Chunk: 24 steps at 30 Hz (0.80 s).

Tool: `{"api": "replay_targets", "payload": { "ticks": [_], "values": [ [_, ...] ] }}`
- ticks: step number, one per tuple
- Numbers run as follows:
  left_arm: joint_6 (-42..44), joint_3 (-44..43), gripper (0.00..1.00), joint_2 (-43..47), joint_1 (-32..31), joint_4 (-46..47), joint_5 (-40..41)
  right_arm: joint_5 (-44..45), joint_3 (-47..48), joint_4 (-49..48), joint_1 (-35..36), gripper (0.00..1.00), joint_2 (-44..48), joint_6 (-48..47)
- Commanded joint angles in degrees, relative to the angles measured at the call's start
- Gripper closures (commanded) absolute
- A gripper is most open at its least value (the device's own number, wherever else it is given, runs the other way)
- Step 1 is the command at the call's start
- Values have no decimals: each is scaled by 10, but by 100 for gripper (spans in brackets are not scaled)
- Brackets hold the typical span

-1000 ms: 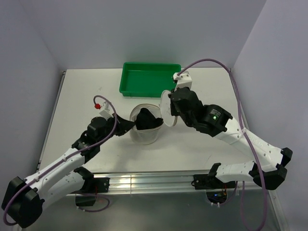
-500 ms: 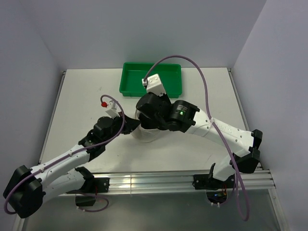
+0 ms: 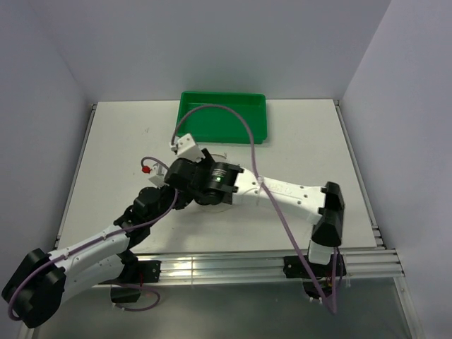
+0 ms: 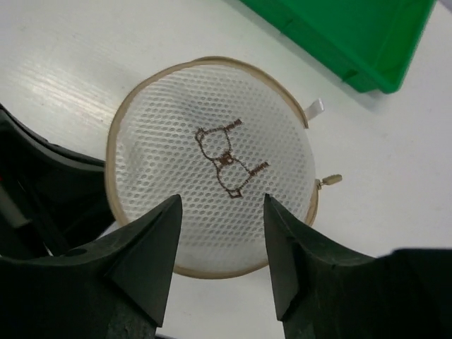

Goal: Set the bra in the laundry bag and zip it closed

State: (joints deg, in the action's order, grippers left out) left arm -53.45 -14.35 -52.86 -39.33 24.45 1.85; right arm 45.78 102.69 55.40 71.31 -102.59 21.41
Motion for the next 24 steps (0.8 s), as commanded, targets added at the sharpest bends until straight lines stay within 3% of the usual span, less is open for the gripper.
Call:
{"api": "replay_targets", "payload": {
  "ticks": [1, 5, 6, 9, 10, 12, 13, 15, 20, 24],
  "values": [
    [3, 6, 100, 37, 6, 47, 17, -36, -85, -97, -38, 44, 158, 28],
    [5, 10, 100, 47, 10, 40, 13, -159, -247, -223, -142, 58, 291, 50],
    [6, 11, 100, 47, 9, 39, 12, -186, -277, -251, -201, 60, 311, 58],
    [12, 7, 100, 43, 12, 39, 6, -316, -359, -348, -286, 60, 352, 67],
    [14, 6, 100, 39, 12, 36, 6, -353, -359, -353, -332, 53, 335, 69],
    [17, -2, 100, 40, 12, 27, 6, -423, -359, -359, -355, 44, 311, 67],
    [17, -2, 100, 43, 12, 28, 7, -436, -369, -381, -368, 30, 305, 70],
    [19, -5, 100, 44, 13, 27, 12, -508, -381, -401, -383, 22, 295, 86],
    [5, -9, 100, 32, 18, 39, -3, -636, -460, -538, -429, 20, 271, 150],
    [12, -18, 100, 36, 21, 20, 3, -713, -477, -586, -442, 25, 228, 185]
  ]
}}
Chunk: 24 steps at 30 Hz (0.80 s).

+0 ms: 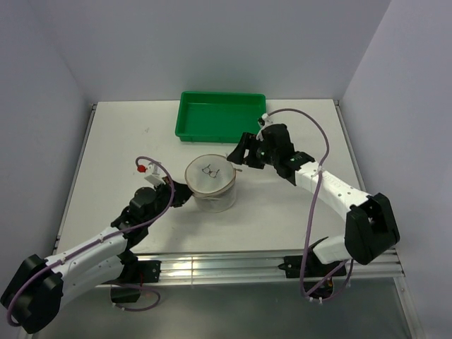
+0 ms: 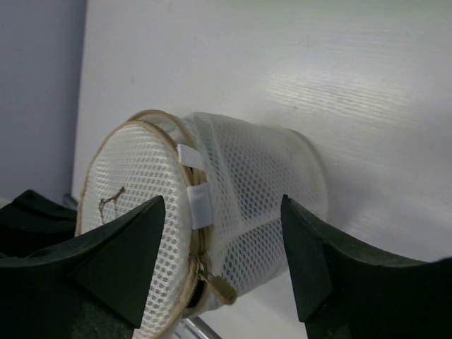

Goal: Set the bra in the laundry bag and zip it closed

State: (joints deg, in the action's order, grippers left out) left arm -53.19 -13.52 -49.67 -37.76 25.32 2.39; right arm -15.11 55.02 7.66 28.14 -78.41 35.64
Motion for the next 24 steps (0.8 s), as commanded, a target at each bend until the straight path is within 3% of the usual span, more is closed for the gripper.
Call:
{"api": "replay_targets", "payload": {
  "ticks": [1, 6, 7, 11, 13, 15, 17, 21, 24],
  "values": [
    [10, -27, 100, 10, 6, 10, -1, -127, -4, -124, -12, 28, -19, 46],
    [16, -33, 100, 5, 18, 7, 2, -142, -16, -147, -14, 33, -30, 65],
    [18, -36, 100, -8, 21, 16, 0, -141, -20, -147, -15, 42, -30, 65],
    [33, -63, 100, -44, 36, 31, -10, -138, -34, -157, -16, 58, -33, 74],
    [48, -84, 100, -58, 42, 35, -4, -142, -48, -168, -17, 72, -32, 84],
    [57, -99, 100, -68, 53, 39, 3, -135, -64, -178, -17, 75, -13, 98],
    [66, -127, 100, -89, 62, 40, 0, -125, -95, -197, -17, 85, 5, 120],
    [76, -164, 100, -126, 80, 53, -9, -44, -170, -218, -15, 99, 83, 159],
    [82, -189, 100, -162, 91, 46, -12, 20, -213, -217, -5, 100, 141, 181]
  ]
}}
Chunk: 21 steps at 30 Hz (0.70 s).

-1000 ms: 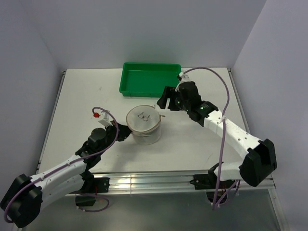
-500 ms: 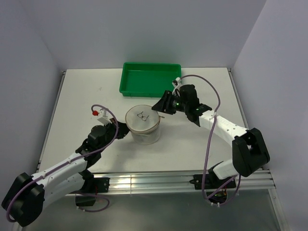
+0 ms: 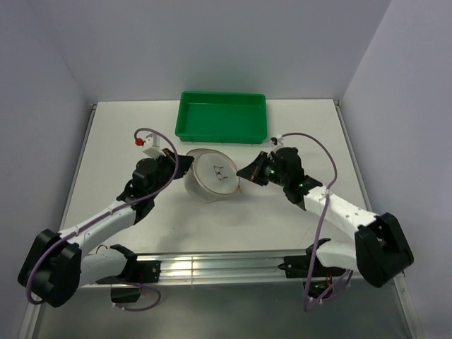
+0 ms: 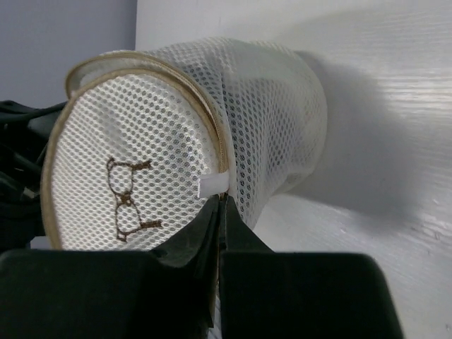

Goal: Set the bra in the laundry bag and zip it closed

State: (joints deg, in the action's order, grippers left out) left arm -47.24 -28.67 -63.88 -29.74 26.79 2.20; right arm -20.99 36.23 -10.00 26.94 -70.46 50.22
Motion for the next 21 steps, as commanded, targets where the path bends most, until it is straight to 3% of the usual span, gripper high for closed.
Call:
{"api": "replay_targets", "payload": {
  "ticks": [1, 3, 6, 7, 9, 15, 21],
  "values": [
    [26, -57, 100, -42, 13, 26, -17, 129, -35, -41, 13, 100, 73, 40],
    [26, -68, 95, -57, 18, 20, -18, 181, -51, -44, 35, 100, 101, 53],
    [18, -63, 65, -53, 19, 7, -33, 241, -56, -54, 66, 100, 111, 68],
    [16, -61, 44, -45, 19, -15, -32, 259, -50, -49, 74, 100, 110, 68],
    [18, -55, 25, -8, 19, -55, -25, 295, -37, -40, 91, 100, 104, 66],
    [0, -18, 20, 105, 19, -168, -39, 317, -34, -59, 96, 100, 81, 77],
    [-24, -15, 31, 100, 18, -191, -118, 313, -44, -70, 99, 100, 78, 82]
  ]
}}
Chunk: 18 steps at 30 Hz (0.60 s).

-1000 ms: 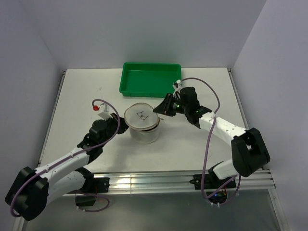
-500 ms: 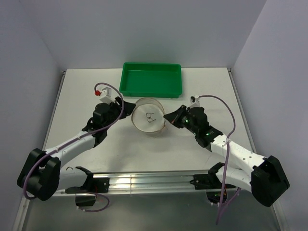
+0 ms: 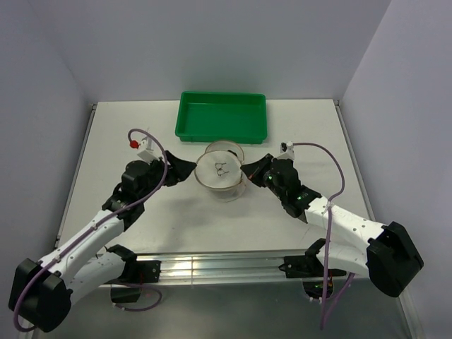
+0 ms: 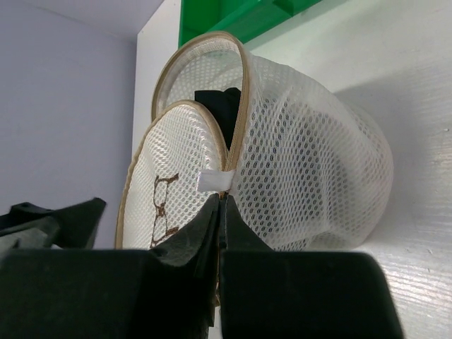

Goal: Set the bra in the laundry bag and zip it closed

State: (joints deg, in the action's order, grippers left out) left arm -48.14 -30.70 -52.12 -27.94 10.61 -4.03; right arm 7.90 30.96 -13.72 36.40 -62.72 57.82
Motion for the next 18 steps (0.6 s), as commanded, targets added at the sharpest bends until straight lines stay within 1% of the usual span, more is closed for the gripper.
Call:
{"api": "replay_targets", "payload": {
  "ticks": [1, 2, 3, 5, 6, 8, 9, 10, 12, 13, 14, 16, 17, 18],
  "values": [
    [-14, 1, 32, -27, 0, -27, -64, 23, 9, -31, 5, 100, 1, 2],
    [-13, -3, 32, -38, 0, -23, -70, 23, 11, -30, 5, 100, 1, -1],
    [-10, -10, 34, -56, 1, -16, -76, 22, 11, -29, 5, 100, 1, -3],
    [-9, -22, 42, -80, 0, 14, -90, 22, 15, -25, 5, 100, 1, -8],
    [-12, -24, 51, -85, 0, 24, -93, 22, 15, -24, 5, 100, 0, -9],
    [-16, -25, 66, -96, 0, 67, -110, 19, 15, -24, 5, 100, -2, -11],
    [-20, -29, 80, -107, 1, 75, -112, 17, 13, -27, 5, 100, -2, -12],
    [-18, -31, 86, -113, 0, 89, -114, 12, 11, -30, 5, 100, -2, -15],
    [-13, -42, 100, -126, 0, 93, -110, 6, 9, -36, 5, 87, 1, -17],
    [-13, -45, 100, -127, 1, 94, -106, 5, 9, -33, 5, 79, 1, -22],
    [-14, -38, 100, -120, 1, 114, -105, 6, 11, -27, 5, 66, 6, -25],
    [-20, -29, 100, -113, 1, 150, -106, 9, 9, -14, 5, 50, 12, -34],
    [-20, -27, 100, -109, 1, 174, -108, 6, 5, -11, 5, 38, 22, -36],
    [-20, -29, 100, -111, 0, 182, -112, 5, 2, -3, 4, 33, 26, -38]
  ]
}}
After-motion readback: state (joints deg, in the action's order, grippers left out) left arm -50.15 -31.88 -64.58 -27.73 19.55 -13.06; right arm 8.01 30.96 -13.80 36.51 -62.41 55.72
